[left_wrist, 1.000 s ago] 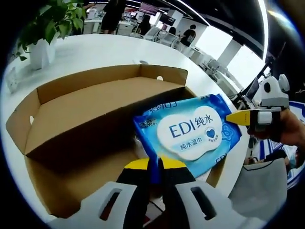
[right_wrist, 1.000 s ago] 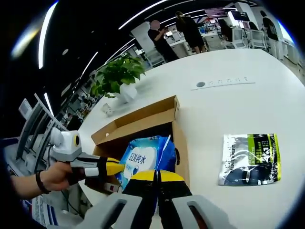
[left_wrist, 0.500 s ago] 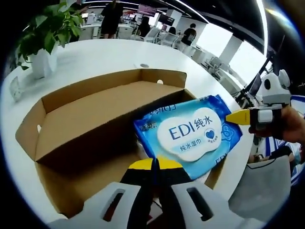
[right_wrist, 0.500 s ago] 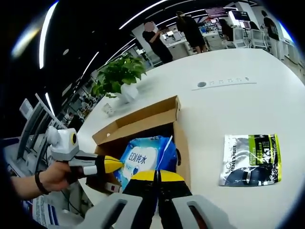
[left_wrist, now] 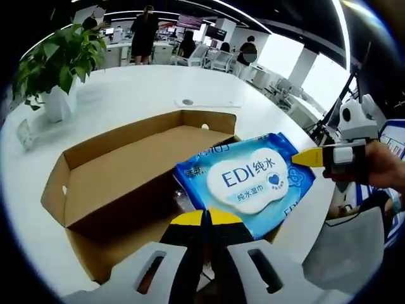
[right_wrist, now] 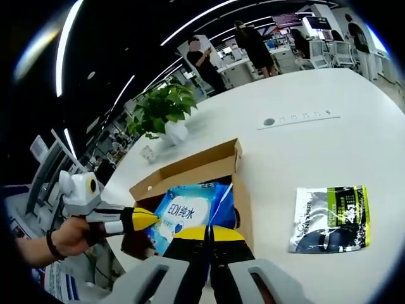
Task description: Operate the shoe box by opening the lid, removing the specified soft item, and placing it in the target area until the item is outside and the box remains undamaged.
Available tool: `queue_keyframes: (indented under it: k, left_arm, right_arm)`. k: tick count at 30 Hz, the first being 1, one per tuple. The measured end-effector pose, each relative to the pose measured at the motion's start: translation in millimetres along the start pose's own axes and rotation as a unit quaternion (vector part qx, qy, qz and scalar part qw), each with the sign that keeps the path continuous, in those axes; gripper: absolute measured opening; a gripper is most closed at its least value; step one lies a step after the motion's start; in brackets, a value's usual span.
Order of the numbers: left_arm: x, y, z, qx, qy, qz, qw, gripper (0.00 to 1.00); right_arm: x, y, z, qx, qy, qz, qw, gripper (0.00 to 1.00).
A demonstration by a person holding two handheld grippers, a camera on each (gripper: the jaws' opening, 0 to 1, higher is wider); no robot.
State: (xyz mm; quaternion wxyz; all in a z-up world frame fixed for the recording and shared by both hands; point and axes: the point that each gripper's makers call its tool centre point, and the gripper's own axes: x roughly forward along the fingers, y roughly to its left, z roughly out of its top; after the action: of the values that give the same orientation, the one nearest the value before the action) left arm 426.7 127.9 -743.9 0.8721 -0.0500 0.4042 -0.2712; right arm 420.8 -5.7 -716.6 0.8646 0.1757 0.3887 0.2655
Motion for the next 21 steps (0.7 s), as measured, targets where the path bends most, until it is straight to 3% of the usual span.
queue_keyframes:
  k: [13, 21]
  left_arm:
    - [6.3, -25.0, 25.1, 0.016, -0.018, -0.015, 0.9996, 0.0]
    - [18.7, -52.6, 38.0, 0.032, -0.021, -0.028, 0.9989, 0.0]
  right_arm:
    - [-23.4, -17.0, 12.7, 0.015, -0.029, -0.001, 0.9995, 0.0]
    - [-44.9, -37.2, 17.1, 0.026, -0.045, -0.011, 0.9986, 0.0]
